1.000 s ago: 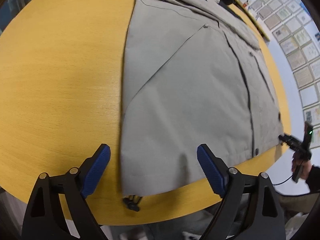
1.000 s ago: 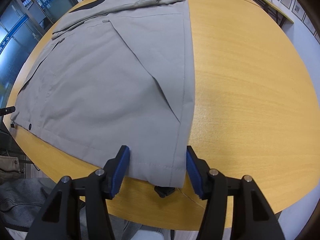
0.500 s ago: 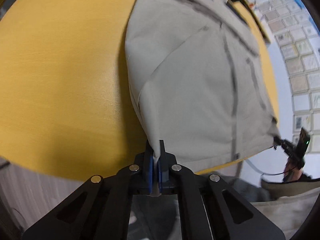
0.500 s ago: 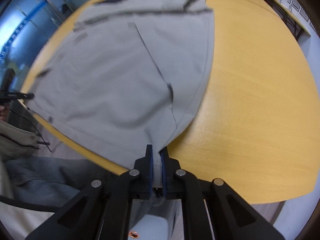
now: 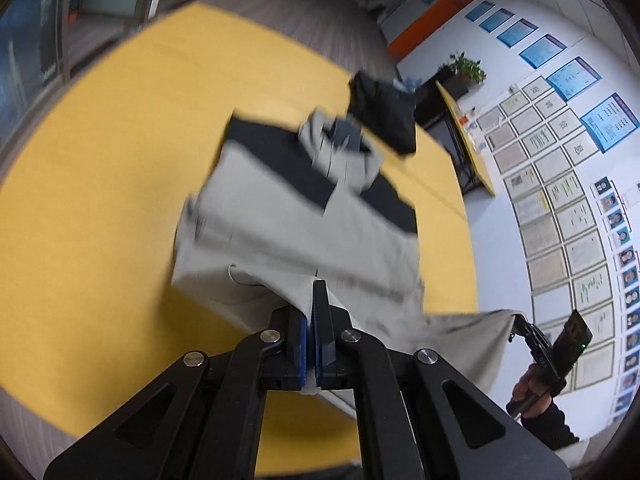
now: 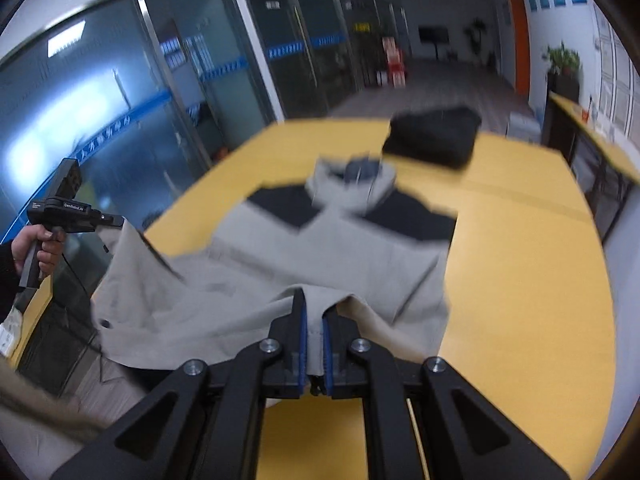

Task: Fold clothes
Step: 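Grasp the hem with the left tool while the right tool grasps the hem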

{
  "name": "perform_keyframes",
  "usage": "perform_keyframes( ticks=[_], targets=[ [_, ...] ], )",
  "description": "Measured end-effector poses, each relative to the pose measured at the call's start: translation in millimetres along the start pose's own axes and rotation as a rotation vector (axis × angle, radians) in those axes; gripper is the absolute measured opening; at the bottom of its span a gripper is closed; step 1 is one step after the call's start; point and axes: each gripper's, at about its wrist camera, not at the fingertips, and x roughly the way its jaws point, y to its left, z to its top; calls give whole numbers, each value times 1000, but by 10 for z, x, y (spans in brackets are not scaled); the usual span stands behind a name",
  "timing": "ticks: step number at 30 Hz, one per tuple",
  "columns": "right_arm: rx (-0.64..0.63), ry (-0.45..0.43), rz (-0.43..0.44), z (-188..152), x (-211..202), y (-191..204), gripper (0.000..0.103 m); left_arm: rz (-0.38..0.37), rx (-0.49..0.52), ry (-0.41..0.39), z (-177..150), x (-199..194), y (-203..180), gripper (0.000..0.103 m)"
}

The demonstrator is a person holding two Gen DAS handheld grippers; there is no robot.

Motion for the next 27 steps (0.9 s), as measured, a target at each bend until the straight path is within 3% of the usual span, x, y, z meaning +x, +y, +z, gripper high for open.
perform_keyframes(
  ticks=[2, 6, 12, 16, 22, 27],
  targets=[
    [2, -32, -15, 258, 118, -192, 6, -1, -10, -27, 373, 29, -65, 1],
    [28, -25, -64, 571, 456, -607, 6, 21, -50, -37, 908, 484, -7, 1],
    [129, 49, -152, 873, 1258, -1245, 6, 30, -77, -22, 1622, 1255, 201, 2],
    [224, 102, -199, 953, 1861, -1709, 6, 22, -61, 35, 2063, 1935, 386, 2],
    [258, 208, -229, 903, 2770, -2102, 6, 67, -49, 136, 2415, 2936, 707, 2],
    [244, 206, -207, 874, 3074, -2195, 7, 58, -26, 182, 2433, 3291, 947, 5]
  ],
)
